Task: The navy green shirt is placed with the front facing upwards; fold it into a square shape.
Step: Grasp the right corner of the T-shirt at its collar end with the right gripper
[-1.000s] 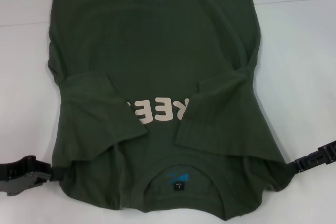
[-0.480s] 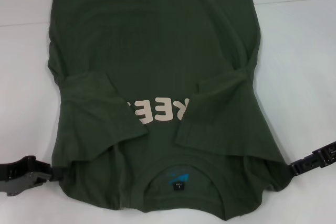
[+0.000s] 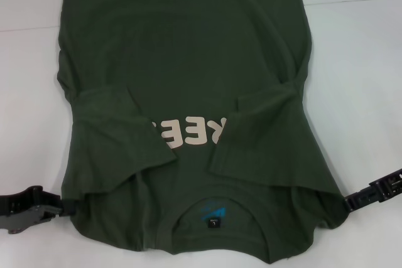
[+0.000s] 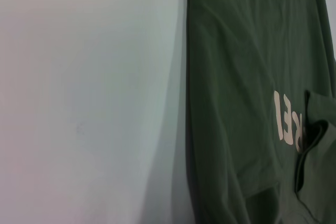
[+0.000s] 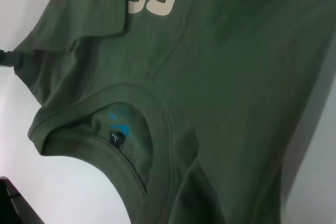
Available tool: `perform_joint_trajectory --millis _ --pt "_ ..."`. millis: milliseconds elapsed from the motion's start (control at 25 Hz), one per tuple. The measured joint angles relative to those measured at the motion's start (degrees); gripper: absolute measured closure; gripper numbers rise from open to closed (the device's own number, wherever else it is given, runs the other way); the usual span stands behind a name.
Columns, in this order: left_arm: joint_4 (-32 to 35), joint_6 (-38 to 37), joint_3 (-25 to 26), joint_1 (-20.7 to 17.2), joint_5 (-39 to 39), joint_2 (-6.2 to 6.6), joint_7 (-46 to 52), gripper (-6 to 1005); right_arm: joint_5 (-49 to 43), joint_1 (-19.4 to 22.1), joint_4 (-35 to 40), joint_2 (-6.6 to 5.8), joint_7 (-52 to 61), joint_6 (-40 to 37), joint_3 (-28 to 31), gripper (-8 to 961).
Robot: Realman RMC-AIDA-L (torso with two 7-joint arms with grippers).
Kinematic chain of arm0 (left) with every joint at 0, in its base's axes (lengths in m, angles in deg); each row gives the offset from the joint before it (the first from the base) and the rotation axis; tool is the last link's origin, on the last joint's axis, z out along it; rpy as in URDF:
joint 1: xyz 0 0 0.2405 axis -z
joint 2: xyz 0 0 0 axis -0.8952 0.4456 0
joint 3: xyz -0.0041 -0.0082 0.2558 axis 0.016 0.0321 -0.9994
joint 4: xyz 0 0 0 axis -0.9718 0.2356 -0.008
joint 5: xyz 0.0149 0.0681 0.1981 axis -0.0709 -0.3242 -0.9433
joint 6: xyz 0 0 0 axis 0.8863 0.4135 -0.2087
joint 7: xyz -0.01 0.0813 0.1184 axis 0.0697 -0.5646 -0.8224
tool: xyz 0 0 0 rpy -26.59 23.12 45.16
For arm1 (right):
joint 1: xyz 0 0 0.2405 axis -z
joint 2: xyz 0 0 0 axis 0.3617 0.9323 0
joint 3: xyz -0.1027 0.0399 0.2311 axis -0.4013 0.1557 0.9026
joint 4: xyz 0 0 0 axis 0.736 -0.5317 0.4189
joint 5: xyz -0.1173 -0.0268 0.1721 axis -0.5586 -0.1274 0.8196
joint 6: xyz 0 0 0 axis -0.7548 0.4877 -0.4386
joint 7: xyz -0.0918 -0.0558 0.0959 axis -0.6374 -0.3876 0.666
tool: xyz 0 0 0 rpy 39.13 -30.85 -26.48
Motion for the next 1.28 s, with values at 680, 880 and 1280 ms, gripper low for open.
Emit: perform_joint_trajectory --millis 680,880,1280 --pt "-0.02 0.04 0.00 -0.19 0.00 0.00 -0.15 994 -0.17 -0.53 -2.01 0.18 0.44 1.50 -0.75 195" --pt "0.00 0.01 0.00 -0.20 0.00 0.00 -0.17 994 -0.17 -0.90 -2.92 0.18 0.44 1.75 -1.24 195" --pt "-0.08 0.07 -0.02 -0.18 0.00 0.00 -0.17 995 -0.18 -1.02 -2.97 0.26 0.58 2.26 -1.45 196"
